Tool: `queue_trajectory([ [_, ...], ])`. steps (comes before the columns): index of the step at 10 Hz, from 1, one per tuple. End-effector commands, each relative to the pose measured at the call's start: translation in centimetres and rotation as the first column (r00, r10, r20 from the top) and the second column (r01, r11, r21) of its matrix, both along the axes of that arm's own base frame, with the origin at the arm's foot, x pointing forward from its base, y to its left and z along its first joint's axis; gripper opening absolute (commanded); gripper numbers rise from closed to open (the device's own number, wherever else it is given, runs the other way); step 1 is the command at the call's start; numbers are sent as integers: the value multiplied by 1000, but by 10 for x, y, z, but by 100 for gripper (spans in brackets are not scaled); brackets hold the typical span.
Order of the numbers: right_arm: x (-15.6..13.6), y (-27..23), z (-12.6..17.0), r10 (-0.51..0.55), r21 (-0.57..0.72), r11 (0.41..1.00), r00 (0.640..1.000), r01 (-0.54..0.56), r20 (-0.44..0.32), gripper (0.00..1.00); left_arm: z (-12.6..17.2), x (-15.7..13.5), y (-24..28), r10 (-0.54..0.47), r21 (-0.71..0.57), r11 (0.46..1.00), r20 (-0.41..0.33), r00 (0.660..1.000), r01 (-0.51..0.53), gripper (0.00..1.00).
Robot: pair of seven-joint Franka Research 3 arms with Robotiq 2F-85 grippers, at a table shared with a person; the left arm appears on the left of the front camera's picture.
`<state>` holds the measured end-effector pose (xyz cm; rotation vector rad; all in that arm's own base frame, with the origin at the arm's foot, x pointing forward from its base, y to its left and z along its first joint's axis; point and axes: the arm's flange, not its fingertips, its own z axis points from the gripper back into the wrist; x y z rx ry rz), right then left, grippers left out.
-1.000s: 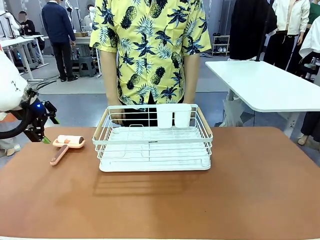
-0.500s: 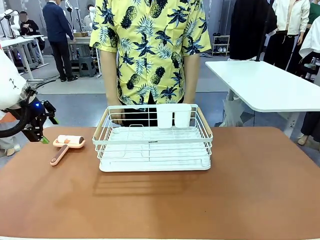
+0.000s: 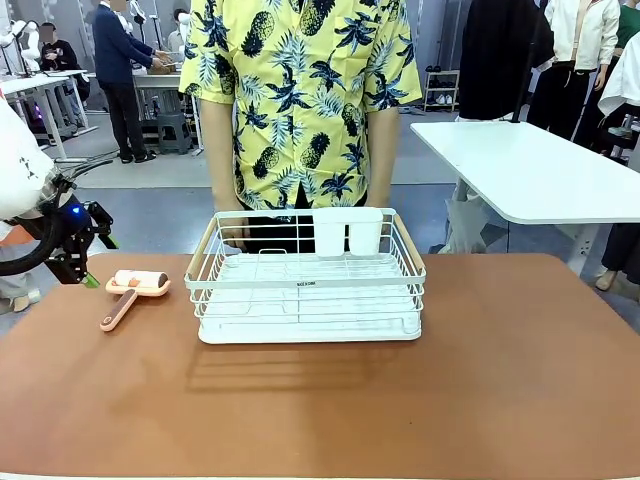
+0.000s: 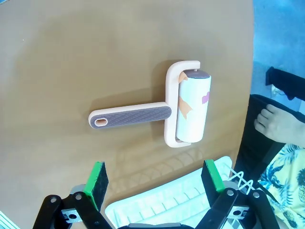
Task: Clean the table.
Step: Place the Lint Roller down when the Dish drying rack is positioned in the middle of the table.
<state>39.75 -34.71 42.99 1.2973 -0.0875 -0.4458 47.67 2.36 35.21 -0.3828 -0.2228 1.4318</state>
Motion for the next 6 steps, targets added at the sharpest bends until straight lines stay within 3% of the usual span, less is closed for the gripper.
queue_trajectory([
  [1, 0, 1, 3, 0, -4, 1000, 1000, 0, 5, 100, 2, 0, 1, 3, -1, 1000, 5, 1000, -3, 100],
  [6, 0, 1, 3, 0, -4, 1000, 1000, 0, 5, 100, 2, 0, 1, 3, -1, 1000, 5, 1000, -3, 100],
])
